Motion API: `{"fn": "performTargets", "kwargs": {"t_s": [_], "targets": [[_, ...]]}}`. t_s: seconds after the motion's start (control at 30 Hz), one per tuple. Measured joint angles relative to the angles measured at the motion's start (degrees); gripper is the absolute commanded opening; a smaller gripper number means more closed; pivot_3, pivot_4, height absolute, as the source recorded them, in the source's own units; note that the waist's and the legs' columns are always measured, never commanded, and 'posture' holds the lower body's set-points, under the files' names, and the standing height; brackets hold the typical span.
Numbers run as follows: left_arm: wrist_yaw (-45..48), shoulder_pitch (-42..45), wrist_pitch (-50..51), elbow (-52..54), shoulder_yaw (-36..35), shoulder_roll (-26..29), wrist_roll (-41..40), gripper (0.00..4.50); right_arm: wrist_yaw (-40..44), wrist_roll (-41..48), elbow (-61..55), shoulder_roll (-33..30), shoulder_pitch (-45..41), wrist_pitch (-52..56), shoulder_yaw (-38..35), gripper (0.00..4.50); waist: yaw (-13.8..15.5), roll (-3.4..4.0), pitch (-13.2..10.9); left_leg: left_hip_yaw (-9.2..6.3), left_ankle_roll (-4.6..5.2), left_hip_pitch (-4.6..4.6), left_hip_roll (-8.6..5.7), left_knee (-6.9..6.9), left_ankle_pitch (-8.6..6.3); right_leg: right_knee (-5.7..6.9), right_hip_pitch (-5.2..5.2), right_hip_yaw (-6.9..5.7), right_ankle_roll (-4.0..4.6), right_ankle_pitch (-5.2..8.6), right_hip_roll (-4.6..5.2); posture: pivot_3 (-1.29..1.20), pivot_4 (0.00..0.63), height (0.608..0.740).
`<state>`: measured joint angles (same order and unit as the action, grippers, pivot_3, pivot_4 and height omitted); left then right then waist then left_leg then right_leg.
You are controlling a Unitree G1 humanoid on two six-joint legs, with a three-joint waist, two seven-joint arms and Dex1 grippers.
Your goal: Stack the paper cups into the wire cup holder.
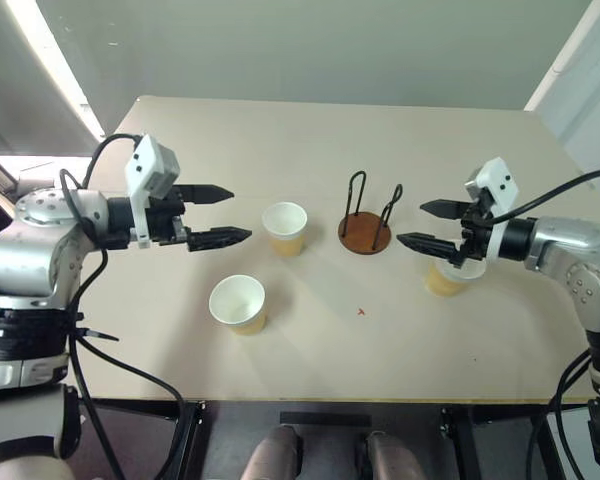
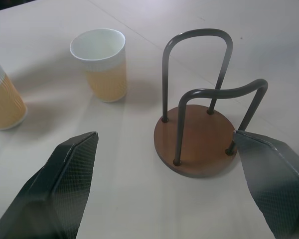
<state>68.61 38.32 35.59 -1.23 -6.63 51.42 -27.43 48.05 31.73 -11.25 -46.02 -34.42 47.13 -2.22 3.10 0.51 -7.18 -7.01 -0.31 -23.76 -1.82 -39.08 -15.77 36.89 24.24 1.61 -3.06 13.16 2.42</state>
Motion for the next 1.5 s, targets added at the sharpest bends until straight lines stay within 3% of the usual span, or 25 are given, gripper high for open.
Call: {"fn": "performTargets", "kwargs": {"t_s": [0.33, 0.77, 1.27, 1.5], "targets": [[-0.5, -0.2, 1.1, 0.9, -0.1, 0.4, -1.4, 4.50, 0.6, -0.6, 1.0, -0.2, 0.0, -0.1, 0.8, 4.47, 0.0, 0.00, 0.0, 0.00, 0.00, 0.00, 0.00, 0.00, 0.00, 0.01, 0.00, 0.00, 0.00, 0.00, 0.00, 0.00, 0.150, 0.740], [0.0, 3.7, -0.3, -1.5, 2.1, -0.9, -1.8, 4.50, -1.0, -0.5, 1.5, -1.2, -2.7, 8.2, 1.0, 4.47, -0.1, 0.00, 0.0, 0.01, 0.00, 0.01, 0.00, 0.00, 0.00, 0.02, 0.00, 0.00, 0.00, 0.00, 0.00, 0.00, 0.150, 0.740], [0.4, 4.6, -2.2, -3.3, 3.1, -1.4, -0.9, 4.50, -2.8, -5.6, 7.8, 8.5, -7.8, 7.7, 10.0, 4.47, -0.2, 0.00, 0.0, -0.01, 0.00, 0.02, 0.00, 0.00, 0.00, 0.00, 0.01, -0.01, 0.00, 0.00, -0.01, 0.00, 0.150, 0.740], [0.1, 3.5, -2.2, -3.2, 2.9, -1.4, -1.0, 4.50, -4.2, -9.5, 12.1, 11.2, -8.8, 5.2, 10.8, 4.47, -0.1, 0.00, 0.0, -0.01, 0.00, 0.01, -0.01, 0.00, 0.00, 0.00, 0.01, -0.01, 0.00, 0.00, 0.00, 0.00, 0.150, 0.740]]}}
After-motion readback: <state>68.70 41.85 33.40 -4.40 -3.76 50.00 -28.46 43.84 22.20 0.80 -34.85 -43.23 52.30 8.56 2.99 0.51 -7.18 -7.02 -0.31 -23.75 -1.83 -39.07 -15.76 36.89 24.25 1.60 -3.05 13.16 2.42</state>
